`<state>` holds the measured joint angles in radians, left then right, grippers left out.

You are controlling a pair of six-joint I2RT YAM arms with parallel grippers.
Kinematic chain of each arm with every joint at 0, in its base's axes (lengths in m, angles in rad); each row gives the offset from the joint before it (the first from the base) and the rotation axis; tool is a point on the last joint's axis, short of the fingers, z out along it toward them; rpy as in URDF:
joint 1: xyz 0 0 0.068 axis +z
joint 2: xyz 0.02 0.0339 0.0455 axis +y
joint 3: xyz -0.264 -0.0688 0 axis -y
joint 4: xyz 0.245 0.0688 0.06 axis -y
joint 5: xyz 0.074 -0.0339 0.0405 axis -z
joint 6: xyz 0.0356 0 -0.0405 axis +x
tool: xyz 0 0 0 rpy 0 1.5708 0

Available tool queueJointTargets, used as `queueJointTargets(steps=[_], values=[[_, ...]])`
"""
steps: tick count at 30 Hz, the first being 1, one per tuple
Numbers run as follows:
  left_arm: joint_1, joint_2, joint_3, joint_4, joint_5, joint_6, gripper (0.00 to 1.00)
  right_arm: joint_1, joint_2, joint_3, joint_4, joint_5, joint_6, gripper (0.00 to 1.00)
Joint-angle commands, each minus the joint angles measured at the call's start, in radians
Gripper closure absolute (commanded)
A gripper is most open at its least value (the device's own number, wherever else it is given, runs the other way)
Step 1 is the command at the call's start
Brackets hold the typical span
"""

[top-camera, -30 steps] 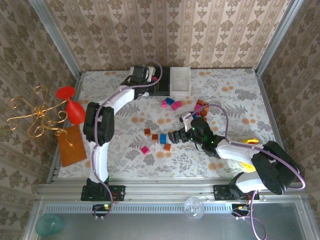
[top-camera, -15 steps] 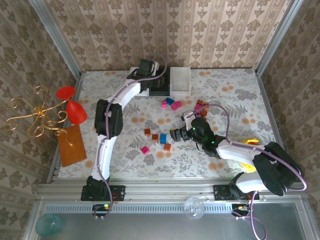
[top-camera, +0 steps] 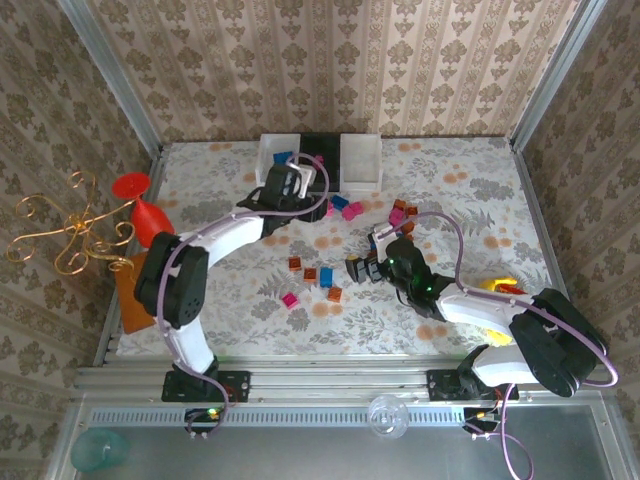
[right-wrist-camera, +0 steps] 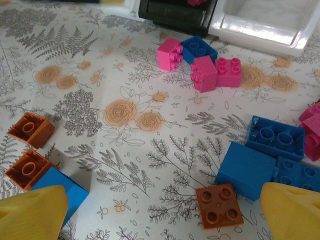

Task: Sort the legos into containers by color
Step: Place the lego in the container, then pick up the lego from the top-center of the table.

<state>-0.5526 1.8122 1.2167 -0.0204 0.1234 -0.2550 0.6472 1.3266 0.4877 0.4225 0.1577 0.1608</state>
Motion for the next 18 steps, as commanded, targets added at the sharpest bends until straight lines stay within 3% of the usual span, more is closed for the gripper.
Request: queueJointTargets(steps=[1, 7, 18], values=[[-0.015, 0.075, 0.013, 0.058, -0.004, -0.048, 0.36, -0.006, -0.023, -0.011, 0.038, 0.001, 0.006, 0.00], [-0.024, 0.207, 0.098, 0.055, 0.041, -0.056, 0.35, -0.006, -0.024, -0.008, 0.030, -0.003, 0.009, 0.00], [-0.026, 0.351, 0.235, -0.005, 0.021, -0.055, 0.36, -0.006, -0.054, -0.011, 0.007, -0.001, 0.005, 0.00]])
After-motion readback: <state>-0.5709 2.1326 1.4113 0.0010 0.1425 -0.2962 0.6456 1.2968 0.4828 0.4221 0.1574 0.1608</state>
